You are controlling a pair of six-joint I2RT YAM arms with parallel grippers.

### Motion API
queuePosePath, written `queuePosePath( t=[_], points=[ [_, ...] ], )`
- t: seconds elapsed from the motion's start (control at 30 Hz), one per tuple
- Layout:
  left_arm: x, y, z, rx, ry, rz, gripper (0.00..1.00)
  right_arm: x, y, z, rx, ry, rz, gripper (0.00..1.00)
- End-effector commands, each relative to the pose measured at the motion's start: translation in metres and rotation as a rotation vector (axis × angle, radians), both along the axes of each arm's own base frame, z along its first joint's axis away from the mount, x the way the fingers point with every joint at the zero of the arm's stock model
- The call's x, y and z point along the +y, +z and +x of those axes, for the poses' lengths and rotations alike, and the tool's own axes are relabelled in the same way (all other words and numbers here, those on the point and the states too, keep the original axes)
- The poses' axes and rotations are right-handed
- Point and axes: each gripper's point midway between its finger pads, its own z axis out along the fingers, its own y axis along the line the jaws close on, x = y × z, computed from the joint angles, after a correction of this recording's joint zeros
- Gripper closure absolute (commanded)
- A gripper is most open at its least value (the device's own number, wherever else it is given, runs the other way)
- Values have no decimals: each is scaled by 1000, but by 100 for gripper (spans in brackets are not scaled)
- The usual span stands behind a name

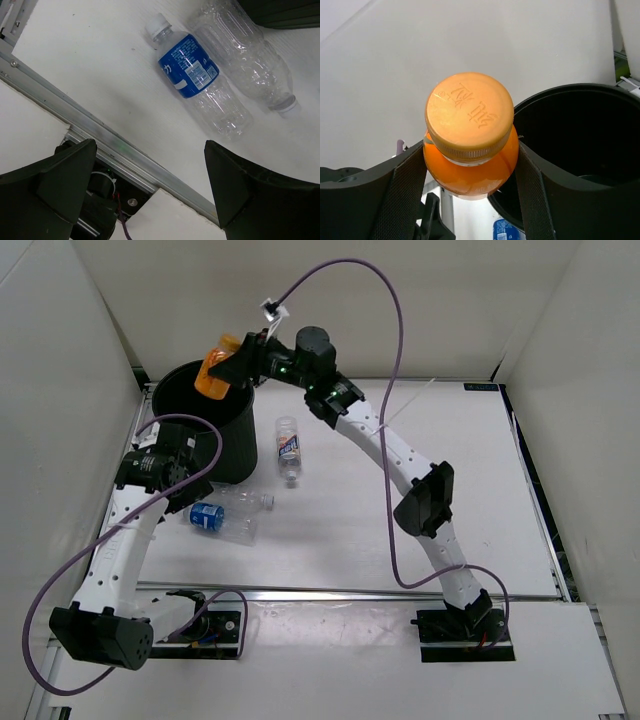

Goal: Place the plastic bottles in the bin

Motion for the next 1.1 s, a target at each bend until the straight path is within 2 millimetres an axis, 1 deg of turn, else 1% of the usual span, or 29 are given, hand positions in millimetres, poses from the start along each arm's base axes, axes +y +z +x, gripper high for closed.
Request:
queuePosePath(
  t=[0.0,0.03,0.07,0.1,0.13,0.2,0.27,0.3,0.33,0.37,0.4,0.43,0.47,0.5,0.53,0.6,0.63,0.67,0.7,0.77,0.8,0.83,0.87,0.9,0.93,0.97,1.0,1.03,1.07],
  points=[
    [-6,2,-15,49,-45,-8,0,-6,39,-5,-197,-107,18,87],
    [-6,2,-15,49,-45,-8,0,-2,37,-6,-232,-122,-2,87],
    [-8,2,-15,49,-57,-8,0,1,33,-6,-256,-143,-25,82],
    [-11,2,-15,49,-69,-8,0,10,30,-14,-286,-158,-47,80],
    [-9,2,-14,47,-65,4,0,12,24,-10,-337,-188,-78,79],
    [-12,3,-14,46,-86,13,0,12,24,-8,-345,-199,-82,75],
    [-13,3,-14,41,-86,18,0,14,16,-6,-335,-196,-97,70],
    [-15,3,-14,41,-98,18,0,13,16,-4,-332,-208,-97,63],
    [-13,4,-13,39,-94,28,0,13,16,-2,-330,-219,-98,60],
    [-13,4,-13,39,-94,28,0,16,7,0,-322,-216,-109,60],
    [-13,4,-13,39,-94,28,0,19,0,3,-315,-214,-119,54],
    [-13,4,-13,39,-94,28,0,18,4,2,-320,-216,-112,48],
    [-12,4,-13,37,-91,37,0,18,4,3,-329,-217,-115,39],
    [-11,6,-14,28,-90,36,0,17,4,4,-327,-228,-115,27],
    [-10,6,-13,23,-79,40,0,17,4,4,-327,-228,-115,10],
    [-11,9,-12,12,-79,38,0,13,9,4,-325,-242,-115,0],
    [-9,10,-12,10,-75,48,0,10,15,4,-328,-252,-108,0],
    [-9,13,-11,1,-75,46,0,2,23,7,-326,-277,-108,0],
    [-9,16,-9,-9,-75,43,0,-17,45,7,-300,-300,-87,0],
    [-6,20,-7,-23,-67,59,0,-42,67,6,-273,-334,-61,0],
    [-6,20,-7,-24,-67,59,0,-72,100,2,-253,-368,-2,0],
    [-3,22,-4,-31,-49,80,0,-87,109,5,-223,-404,14,0],
    [1,23,-4,-38,-22,86,0,-119,123,17,-188,-473,35,0],
    [3,21,-2,-32,-10,97,0,-137,116,27,-113,-509,17,0],
    [6,23,-1,-46,16,111,0,-152,109,37,16,-516,46,0],
    [10,24,-1,-52,41,116,0,-190,97,67,95,-571,40,0],
    [11,26,0,-66,63,108,0,-195,59,72,216,-508,-31,0],
    [12,27,1,-77,84,107,0,-203,36,80,312,-487,-54,0],
    [14,24,0,-73,104,105,0,-220,7,99,376,-484,-99,0]
  ],
)
